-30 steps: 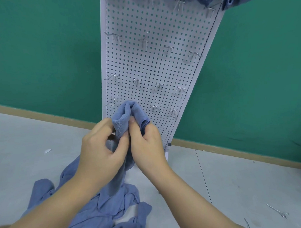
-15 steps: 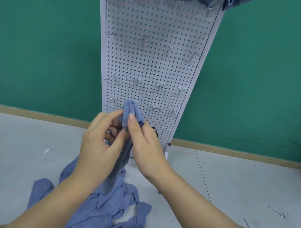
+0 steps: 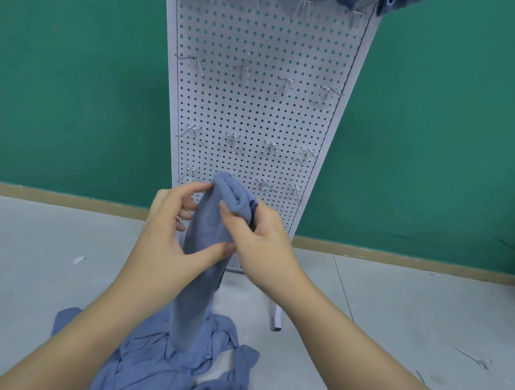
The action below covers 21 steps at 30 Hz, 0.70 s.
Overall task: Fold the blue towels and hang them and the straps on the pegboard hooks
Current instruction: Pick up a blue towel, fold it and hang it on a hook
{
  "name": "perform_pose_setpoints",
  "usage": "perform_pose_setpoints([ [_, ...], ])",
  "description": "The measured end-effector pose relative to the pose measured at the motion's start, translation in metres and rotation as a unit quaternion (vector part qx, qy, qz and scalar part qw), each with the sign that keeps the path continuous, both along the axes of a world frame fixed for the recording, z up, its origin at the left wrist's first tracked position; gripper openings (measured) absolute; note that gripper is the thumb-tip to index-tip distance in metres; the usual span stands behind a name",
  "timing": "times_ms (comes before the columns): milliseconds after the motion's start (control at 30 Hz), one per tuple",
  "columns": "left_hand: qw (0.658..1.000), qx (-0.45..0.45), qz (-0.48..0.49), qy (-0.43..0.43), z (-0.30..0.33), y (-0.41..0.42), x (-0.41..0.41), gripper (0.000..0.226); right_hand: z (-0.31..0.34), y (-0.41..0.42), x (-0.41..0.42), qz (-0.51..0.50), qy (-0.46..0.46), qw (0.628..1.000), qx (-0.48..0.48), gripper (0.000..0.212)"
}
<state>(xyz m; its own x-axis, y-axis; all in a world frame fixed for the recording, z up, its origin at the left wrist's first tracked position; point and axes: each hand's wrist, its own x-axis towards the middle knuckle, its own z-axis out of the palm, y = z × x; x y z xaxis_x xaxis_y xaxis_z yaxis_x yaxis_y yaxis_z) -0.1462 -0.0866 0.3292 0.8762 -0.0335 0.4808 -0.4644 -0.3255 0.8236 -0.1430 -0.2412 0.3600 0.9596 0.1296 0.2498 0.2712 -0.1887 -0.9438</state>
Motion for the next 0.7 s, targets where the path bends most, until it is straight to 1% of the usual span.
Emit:
perform_pose_setpoints([
  [67,0.998,-0.036,-0.028,0.037,0.000,0.002,0.003,0.088,0.007,-0.002,0.001,0.002,0.011,0.999,0.046,0.013],
  [100,0.996,-0.054,-0.048,0.052,0.000,0.002,0.004,0.087,0.010,-0.003,0.002,0.002,0.012,0.998,0.064,0.012],
  [200,0.979,-0.122,-0.118,0.113,-0.001,0.000,0.005,0.065,0.015,-0.005,0.002,0.015,0.012,0.995,0.099,0.009],
  [267,0.967,-0.147,-0.141,0.153,-0.003,-0.006,0.003,0.054,0.015,-0.005,0.001,0.015,0.004,0.994,0.104,0.009],
  [333,0.964,-0.147,-0.133,0.179,-0.006,-0.013,0.001,0.052,0.017,-0.004,0.000,0.013,-0.007,0.995,0.099,0.010],
  [433,0.966,-0.128,-0.111,0.196,-0.009,-0.018,0.002,0.057,0.018,-0.006,-0.002,0.008,-0.026,0.996,0.083,0.010],
  [467,0.966,-0.123,-0.107,0.199,-0.009,-0.018,0.003,0.054,0.019,-0.007,-0.002,0.012,-0.024,0.996,0.085,0.010],
  [533,0.967,-0.119,-0.099,0.201,-0.009,-0.017,0.004,0.040,0.021,-0.012,-0.002,0.024,-0.002,0.997,0.078,0.009],
  [600,0.970,-0.112,-0.083,0.201,-0.009,-0.018,0.005,0.025,0.021,-0.017,-0.001,0.034,0.027,0.999,0.027,0.009],
  [667,0.969,-0.109,-0.070,0.208,-0.009,-0.021,0.003,0.018,0.020,-0.019,-0.001,0.039,0.049,0.998,-0.013,0.009],
  [700,0.969,-0.107,-0.067,0.214,-0.009,-0.022,0.003,0.019,0.019,-0.019,-0.001,0.032,0.054,0.998,-0.012,0.011],
])
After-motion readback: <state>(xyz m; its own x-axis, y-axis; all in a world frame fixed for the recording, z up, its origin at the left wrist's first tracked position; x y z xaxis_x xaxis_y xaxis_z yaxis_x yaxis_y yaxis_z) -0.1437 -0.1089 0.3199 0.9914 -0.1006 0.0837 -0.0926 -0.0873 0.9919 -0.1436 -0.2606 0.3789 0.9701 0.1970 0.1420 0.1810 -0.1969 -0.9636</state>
